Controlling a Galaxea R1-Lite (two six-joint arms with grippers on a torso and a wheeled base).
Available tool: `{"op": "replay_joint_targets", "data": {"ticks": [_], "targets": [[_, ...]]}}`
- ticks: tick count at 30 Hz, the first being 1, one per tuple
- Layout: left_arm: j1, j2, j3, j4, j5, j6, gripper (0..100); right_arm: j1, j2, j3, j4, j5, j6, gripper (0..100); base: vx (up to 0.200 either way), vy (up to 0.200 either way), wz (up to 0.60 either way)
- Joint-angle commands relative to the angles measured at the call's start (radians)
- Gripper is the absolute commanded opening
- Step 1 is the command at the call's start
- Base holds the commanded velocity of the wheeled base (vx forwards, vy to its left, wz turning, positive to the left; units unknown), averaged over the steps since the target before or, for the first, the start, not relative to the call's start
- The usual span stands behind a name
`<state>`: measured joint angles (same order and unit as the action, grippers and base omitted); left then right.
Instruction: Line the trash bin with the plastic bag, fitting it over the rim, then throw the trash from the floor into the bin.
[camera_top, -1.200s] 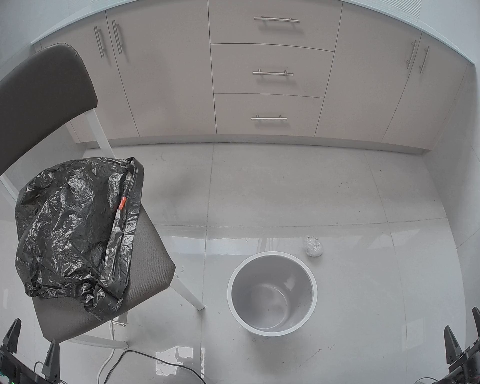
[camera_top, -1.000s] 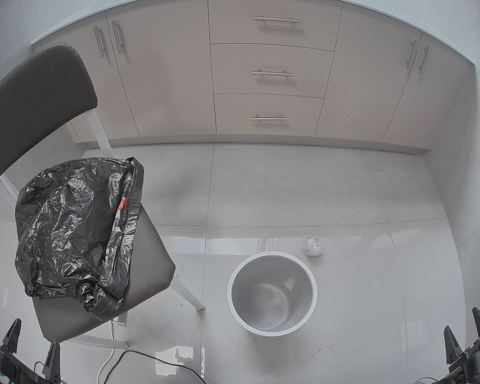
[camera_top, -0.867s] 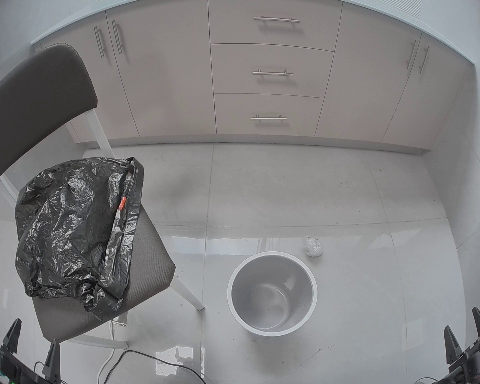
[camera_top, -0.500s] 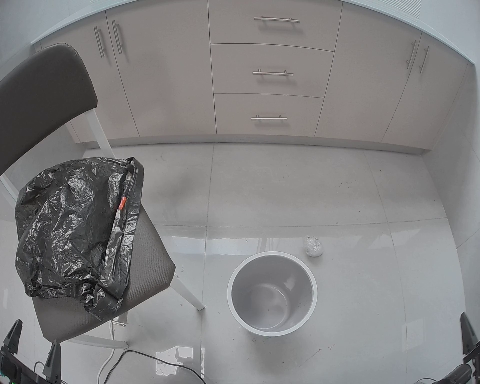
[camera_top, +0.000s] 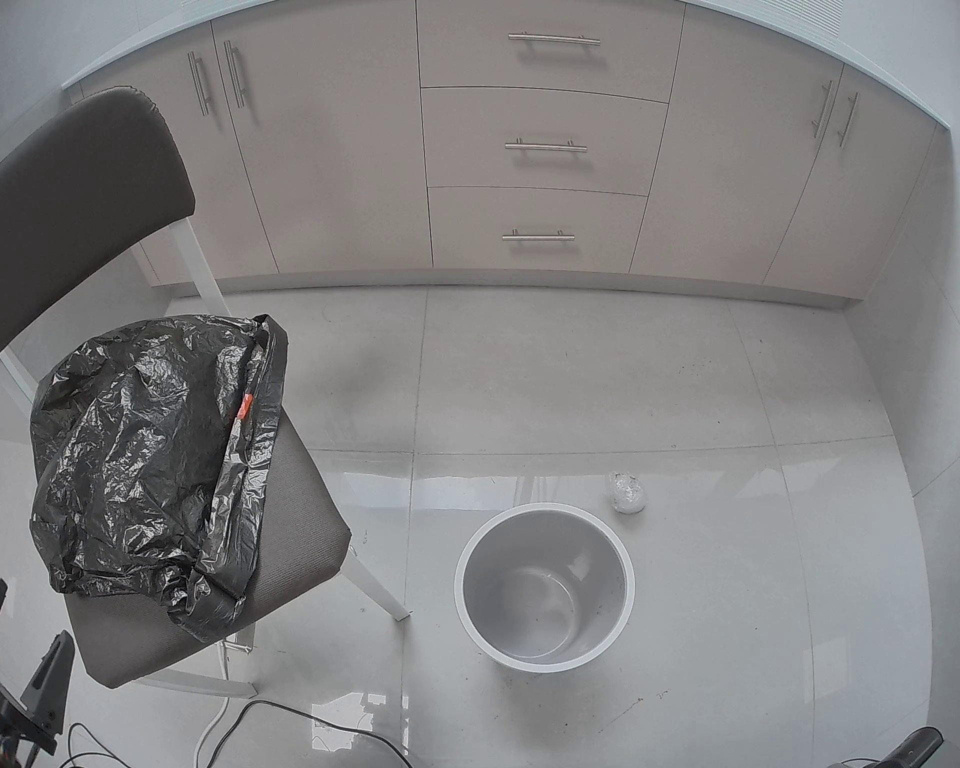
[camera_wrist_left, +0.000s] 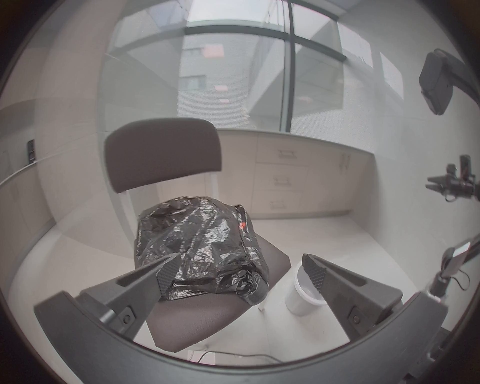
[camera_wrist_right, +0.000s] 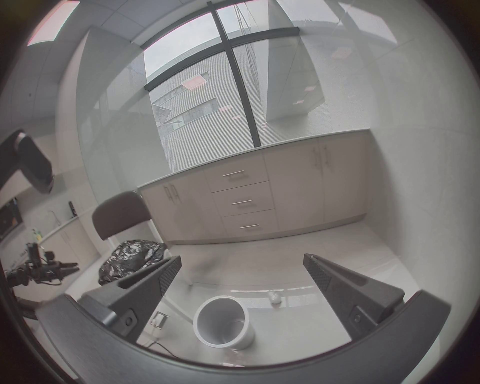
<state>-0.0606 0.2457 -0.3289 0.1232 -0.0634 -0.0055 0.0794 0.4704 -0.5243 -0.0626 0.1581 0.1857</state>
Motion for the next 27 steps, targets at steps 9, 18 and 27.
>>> {"op": "replay_joint_targets", "data": {"ticks": [9, 18, 27], "targets": [[-0.274, 0.685, -0.147, 0.010, -0.046, 0.371, 100, 0.119, 0.498, 0.151, -0.513, 0.005, 0.083, 100, 0.000, 0.000, 0.00], [-0.369, 0.754, -0.102, 0.006, 0.097, 0.455, 100, 0.126, 0.479, 0.150, -0.513, 0.000, 0.084, 100, 0.000, 0.000, 0.00], [-0.370, 0.825, -0.062, -0.011, 0.157, 0.601, 100, 0.125, 0.504, 0.165, -0.510, 0.003, 0.084, 100, 0.000, 0.000, 0.00]]}}
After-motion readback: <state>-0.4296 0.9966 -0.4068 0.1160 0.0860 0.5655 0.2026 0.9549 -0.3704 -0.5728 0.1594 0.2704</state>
